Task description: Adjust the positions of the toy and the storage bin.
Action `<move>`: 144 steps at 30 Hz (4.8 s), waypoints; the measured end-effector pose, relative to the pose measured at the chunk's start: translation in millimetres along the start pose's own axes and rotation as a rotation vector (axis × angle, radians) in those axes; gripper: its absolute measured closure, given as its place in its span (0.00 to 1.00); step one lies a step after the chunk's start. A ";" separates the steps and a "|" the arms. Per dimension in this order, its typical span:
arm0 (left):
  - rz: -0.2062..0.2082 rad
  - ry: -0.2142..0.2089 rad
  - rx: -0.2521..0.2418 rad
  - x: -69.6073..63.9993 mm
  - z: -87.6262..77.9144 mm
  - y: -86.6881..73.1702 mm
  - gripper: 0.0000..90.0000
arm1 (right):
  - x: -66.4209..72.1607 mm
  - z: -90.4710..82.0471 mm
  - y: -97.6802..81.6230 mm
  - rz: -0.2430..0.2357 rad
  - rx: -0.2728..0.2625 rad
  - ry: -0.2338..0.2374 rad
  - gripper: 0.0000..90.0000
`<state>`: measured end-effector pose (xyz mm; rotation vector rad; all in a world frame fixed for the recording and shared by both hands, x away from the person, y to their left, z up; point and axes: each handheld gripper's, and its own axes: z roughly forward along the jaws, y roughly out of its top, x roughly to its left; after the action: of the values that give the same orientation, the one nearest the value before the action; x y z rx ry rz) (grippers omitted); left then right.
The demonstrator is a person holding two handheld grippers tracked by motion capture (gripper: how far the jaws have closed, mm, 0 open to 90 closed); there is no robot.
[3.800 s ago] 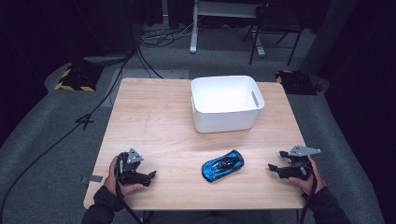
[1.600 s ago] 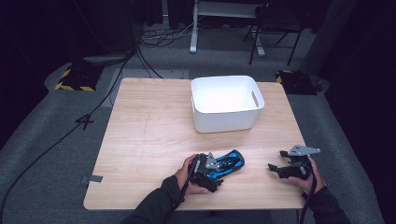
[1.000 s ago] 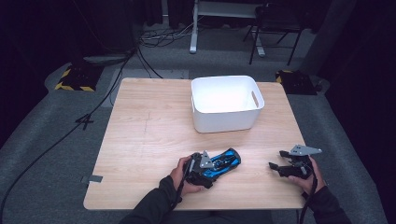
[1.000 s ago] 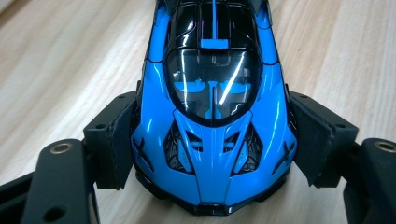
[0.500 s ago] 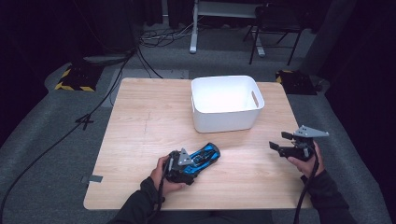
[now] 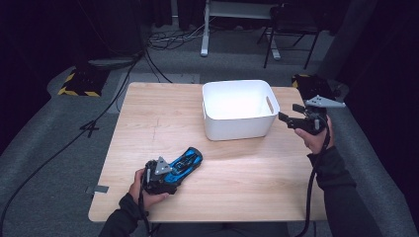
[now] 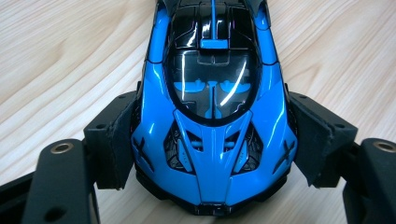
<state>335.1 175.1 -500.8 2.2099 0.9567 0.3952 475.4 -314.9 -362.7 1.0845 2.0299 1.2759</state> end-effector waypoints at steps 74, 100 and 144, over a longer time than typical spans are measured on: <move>-0.011 -0.029 0.001 12.2 -8.3 -10.4 0.28 | 13.1 15.0 -20.9 -0.088 0.281 0.157 0.57; -0.020 -0.030 -0.003 12.2 -7.0 -10.0 0.28 | 6.2 -49.8 -28.4 -0.126 0.067 0.117 0.35; -0.018 -0.024 0.004 12.1 -6.9 -8.8 0.27 | 7.9 -40.3 -175.2 -0.088 0.286 0.114 0.17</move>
<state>335.2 191.5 -501.9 2.2028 0.9648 0.3574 378.0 -370.8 -503.2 1.0525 2.3731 1.0462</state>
